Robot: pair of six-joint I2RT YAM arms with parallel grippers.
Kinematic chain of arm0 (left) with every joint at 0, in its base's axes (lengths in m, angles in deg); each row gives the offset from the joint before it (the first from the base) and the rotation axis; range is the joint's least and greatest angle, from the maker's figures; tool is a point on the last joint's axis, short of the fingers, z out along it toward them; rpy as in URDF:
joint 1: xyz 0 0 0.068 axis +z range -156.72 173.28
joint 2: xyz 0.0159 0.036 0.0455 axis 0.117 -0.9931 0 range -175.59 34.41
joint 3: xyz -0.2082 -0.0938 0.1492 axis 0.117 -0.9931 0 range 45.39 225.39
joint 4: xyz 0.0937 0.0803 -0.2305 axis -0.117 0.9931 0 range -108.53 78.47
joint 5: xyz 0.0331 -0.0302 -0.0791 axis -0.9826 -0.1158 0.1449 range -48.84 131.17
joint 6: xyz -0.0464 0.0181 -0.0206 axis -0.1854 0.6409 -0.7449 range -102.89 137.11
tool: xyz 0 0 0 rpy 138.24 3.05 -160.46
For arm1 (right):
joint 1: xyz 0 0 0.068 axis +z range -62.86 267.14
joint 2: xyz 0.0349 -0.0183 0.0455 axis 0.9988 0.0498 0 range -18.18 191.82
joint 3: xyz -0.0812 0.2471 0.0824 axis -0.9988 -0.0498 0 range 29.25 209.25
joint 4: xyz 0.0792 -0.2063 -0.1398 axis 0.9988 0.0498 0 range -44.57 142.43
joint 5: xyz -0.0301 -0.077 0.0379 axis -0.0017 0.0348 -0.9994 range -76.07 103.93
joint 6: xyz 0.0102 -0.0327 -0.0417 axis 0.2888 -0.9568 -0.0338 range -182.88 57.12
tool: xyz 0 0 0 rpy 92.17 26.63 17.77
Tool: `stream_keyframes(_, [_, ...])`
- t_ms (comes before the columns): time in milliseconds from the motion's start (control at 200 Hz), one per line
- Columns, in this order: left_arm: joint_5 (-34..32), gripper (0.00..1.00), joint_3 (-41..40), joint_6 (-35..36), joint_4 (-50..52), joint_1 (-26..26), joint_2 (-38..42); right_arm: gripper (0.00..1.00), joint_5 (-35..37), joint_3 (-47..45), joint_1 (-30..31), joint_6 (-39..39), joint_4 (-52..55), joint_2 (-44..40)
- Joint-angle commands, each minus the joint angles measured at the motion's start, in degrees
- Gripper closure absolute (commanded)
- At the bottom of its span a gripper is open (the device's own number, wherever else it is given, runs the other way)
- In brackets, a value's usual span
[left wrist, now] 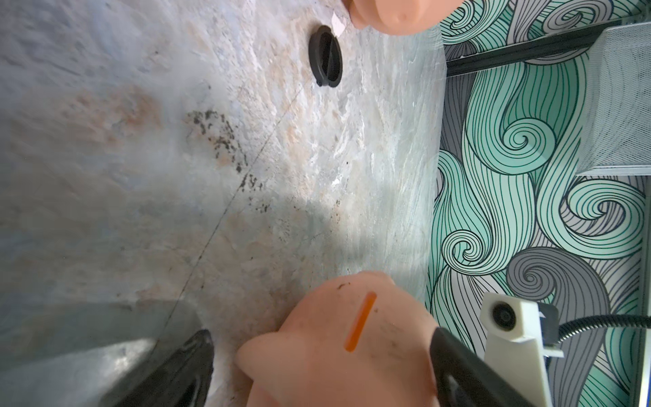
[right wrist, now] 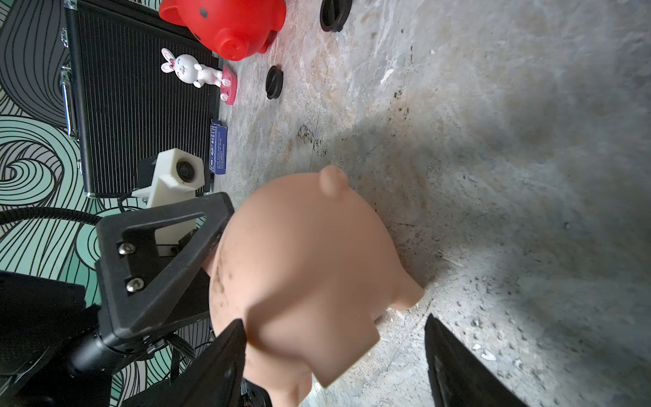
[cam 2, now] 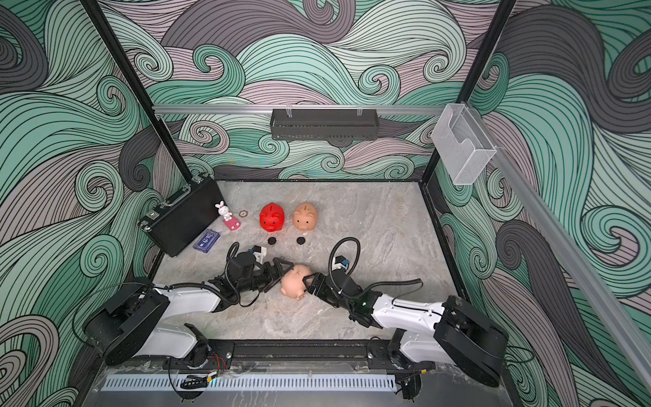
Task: Open piggy banks
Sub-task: Adjust the piggy bank at the center of the board.
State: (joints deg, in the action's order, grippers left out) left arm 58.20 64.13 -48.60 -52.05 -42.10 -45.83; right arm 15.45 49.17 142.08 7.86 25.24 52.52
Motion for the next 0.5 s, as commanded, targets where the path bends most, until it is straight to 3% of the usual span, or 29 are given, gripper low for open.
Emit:
stream_keyframes(0, [1.1, 0.06, -0.8, -0.8, -4.6, 0.1, -0.8, 0.23, 1.8, -3.0, -0.6, -0.7, 13.2, 2.9])
stream_keyframes(240, [1.8, 0.07, -2.3, -1.9, -10.9, 0.0, -5.3, 0.23, 1.8, -3.1, -0.7, -0.7, 13.3, 2.9])
stream_keyframes(490, [0.4, 0.18, -1.9, 0.1, -6.1, 0.0, -1.7, 0.23, 1.7, -3.0, -0.9, -0.8, 13.2, 3.0])
